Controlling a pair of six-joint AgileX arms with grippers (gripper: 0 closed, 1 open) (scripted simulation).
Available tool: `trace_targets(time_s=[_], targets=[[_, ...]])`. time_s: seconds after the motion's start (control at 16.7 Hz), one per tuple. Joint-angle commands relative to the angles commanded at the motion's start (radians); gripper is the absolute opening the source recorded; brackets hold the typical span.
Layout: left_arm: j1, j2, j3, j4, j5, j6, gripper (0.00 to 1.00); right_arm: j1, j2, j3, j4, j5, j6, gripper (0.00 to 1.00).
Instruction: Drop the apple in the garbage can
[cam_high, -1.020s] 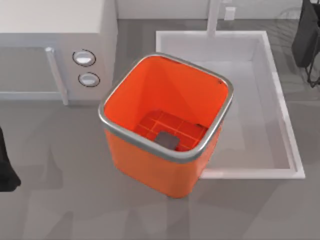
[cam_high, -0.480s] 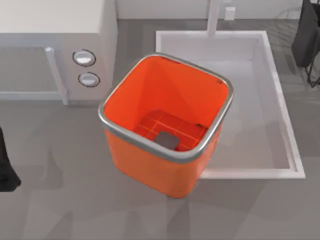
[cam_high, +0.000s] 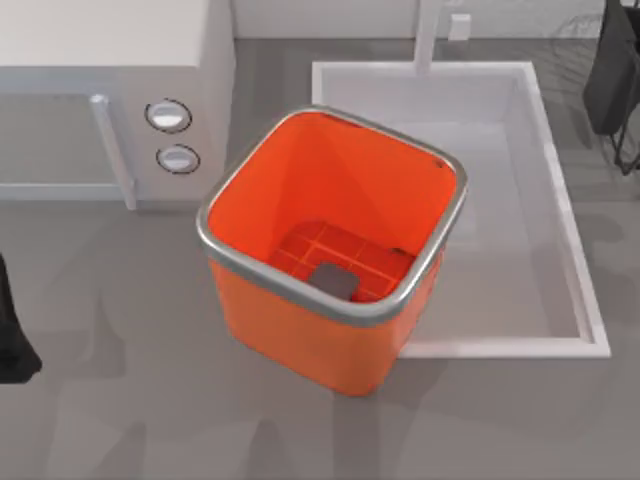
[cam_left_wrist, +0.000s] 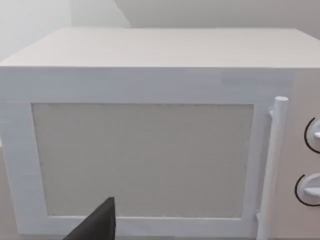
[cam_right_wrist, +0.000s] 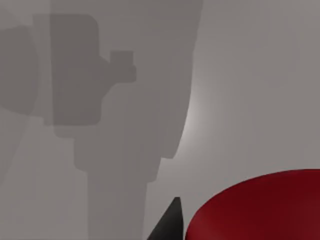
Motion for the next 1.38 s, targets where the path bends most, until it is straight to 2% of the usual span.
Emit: trace_targets(time_s=[0.36,0.54,0.78,1.2,1.38], targets=[[0.000,0.000,0.000,0.000,0.000,0.000,1.00,0.005,-0.005,0.018,-0.016,-0.001,0.001,0.00],[0.000,0.000,0.000,0.000,0.000,0.000,1.00,0.072,0.024,0.064,-0.023,-0.001,-0.041,0.00],[0.000,0.000,0.000,0.000,0.000,0.000,1.00,0.291,0.103,0.191,-0.038,-0.002,-0.166,0.00],[0.000,0.000,0.000,0.000,0.000,0.000,1.00,0.820,0.256,0.441,-0.058,-0.009,-0.440,0.00],[0.000,0.000,0.000,0.000,0.000,0.000,1.00,0.955,0.290,0.513,-0.054,-0.008,-0.522,0.00]])
